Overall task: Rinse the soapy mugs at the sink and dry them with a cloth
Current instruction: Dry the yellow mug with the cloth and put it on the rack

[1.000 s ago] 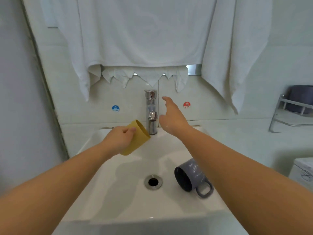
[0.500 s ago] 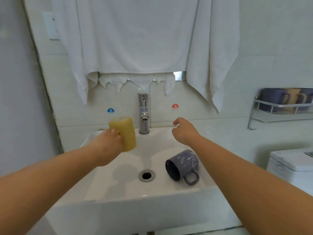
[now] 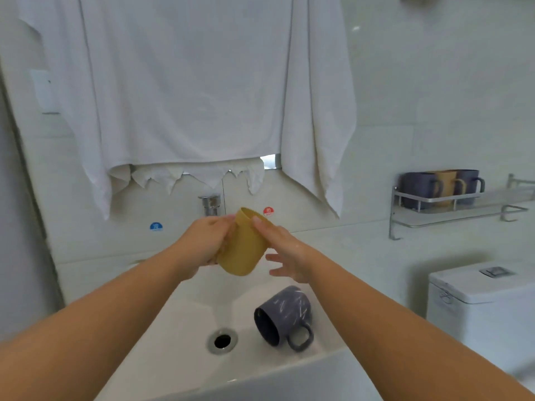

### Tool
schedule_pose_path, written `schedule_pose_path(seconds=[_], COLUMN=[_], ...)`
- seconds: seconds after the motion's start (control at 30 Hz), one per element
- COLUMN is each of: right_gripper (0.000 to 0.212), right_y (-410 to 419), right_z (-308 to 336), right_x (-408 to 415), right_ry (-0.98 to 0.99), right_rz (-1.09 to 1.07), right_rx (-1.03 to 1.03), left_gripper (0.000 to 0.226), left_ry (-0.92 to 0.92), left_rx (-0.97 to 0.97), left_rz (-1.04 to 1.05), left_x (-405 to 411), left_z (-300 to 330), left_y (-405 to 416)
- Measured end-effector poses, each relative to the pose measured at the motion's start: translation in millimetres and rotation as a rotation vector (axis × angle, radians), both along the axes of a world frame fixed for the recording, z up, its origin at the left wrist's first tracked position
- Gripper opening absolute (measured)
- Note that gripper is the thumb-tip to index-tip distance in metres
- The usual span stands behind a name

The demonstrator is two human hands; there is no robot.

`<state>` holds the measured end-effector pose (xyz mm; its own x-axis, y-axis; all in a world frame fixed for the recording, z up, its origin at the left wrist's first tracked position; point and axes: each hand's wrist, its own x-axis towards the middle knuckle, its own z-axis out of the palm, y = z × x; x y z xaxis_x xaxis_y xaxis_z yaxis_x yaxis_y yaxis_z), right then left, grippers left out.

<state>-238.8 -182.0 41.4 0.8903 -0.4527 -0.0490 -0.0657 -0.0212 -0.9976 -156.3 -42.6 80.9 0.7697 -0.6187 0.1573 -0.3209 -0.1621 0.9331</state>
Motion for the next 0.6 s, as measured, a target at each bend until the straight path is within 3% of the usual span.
schedule_pose_path(seconds=[0.07,0.17,0.33,0.43,0.53,0.6], right_gripper=[0.079,0.061,0.064,0.067,0.047,0.050], right_y=[-21.4,-60.4,-141.4,-185.0,-219.9,-239.9], right_z=[5.1,18.6,62.2,102.6,147.7,176.5], right_x=[-2.4,-3.9,-13.0,-28.6,-50.1,-63.6], right_ry=[-0.130,-0.236,-0.252,-0.230,-0.212,-0.210], right_rz=[0.036,-0.072,-0.178,-0.152,-0.103,-0.096], right_rx=[0.078,-0.004,-0.050,-0.108,-0.112,-0.093], left_gripper=[0.040,0.043,0.045,0.026,0.015,0.014], left_ry=[0.253,0.421,0.447,0.389,0.389,0.445], left_rx=[-0.100,-0.159,-0.245,-0.201,-0.150,-0.125], left_rz=[-0.011,-0.065,-0.132,-0.160,-0.337,-0.495], left_x=[-0.7,1.3,6.9,10.7,3.7,-2.9], left_z=[5.7,12.5,46.4,80.6,119.8,148.9], left_y=[-25.2,-66.8,-145.2,-189.1,-228.2,-250.2])
